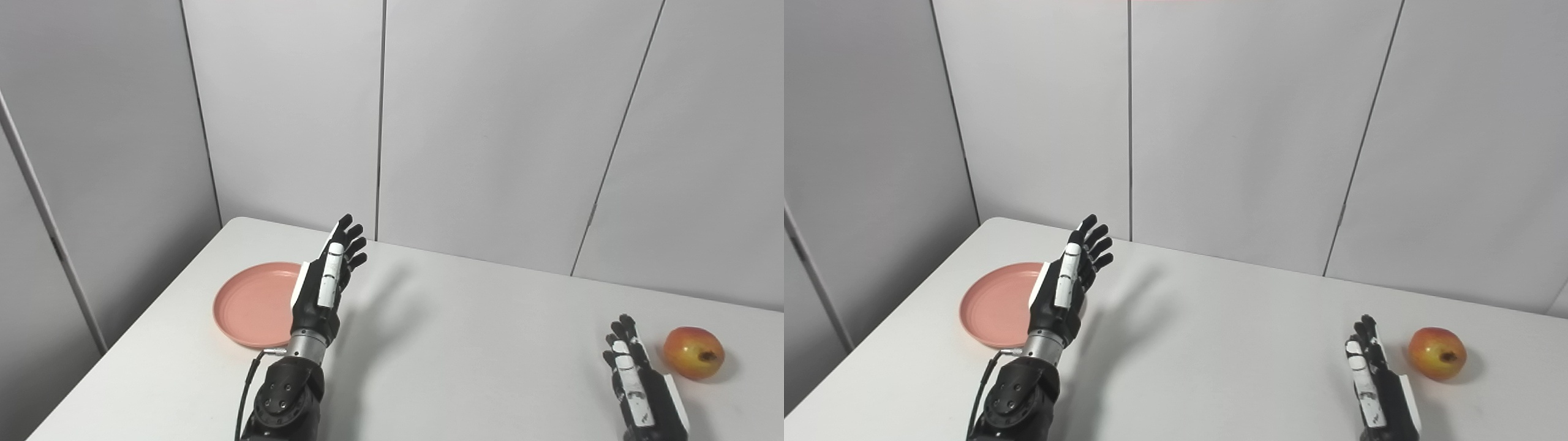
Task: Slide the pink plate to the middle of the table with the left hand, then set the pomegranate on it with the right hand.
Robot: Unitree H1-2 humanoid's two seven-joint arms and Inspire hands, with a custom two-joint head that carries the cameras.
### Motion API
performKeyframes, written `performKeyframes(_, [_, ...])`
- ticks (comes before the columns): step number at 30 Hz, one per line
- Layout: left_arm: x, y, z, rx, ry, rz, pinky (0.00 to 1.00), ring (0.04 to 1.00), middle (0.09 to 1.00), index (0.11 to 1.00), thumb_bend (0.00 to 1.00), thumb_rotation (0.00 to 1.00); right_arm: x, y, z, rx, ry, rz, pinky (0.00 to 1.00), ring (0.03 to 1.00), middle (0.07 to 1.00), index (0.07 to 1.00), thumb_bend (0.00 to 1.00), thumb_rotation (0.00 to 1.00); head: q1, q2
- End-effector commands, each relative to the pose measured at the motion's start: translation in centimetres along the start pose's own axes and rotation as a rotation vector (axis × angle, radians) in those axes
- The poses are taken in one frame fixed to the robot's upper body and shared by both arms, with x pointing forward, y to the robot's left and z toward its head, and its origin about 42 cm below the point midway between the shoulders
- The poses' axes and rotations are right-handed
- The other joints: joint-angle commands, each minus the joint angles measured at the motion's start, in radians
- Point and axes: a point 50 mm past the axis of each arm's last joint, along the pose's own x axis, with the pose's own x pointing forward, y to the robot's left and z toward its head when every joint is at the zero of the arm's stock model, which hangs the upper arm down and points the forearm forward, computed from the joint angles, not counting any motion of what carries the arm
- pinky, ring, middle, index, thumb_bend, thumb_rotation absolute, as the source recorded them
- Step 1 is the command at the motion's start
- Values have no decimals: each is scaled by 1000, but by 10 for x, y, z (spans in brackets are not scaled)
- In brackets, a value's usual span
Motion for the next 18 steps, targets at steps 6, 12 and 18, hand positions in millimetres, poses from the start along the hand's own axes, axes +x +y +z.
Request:
performKeyframes(6, [30,32,33,60,-124,37,850,853,862,851,603,1000,4,1,5,-2,-66,5,1000,1000,1000,1000,455,837,2,-4])
performKeyframes(12, [38,64,37,114,-117,95,809,819,821,807,623,1000,3,0,5,-10,-63,4,1000,1000,1000,1000,436,851,7,-3])
performKeyframes(18, [41,94,40,165,-101,146,814,802,796,780,616,1000,4,1,6,-4,-62,9,1000,1000,1000,1000,443,842,12,-3])
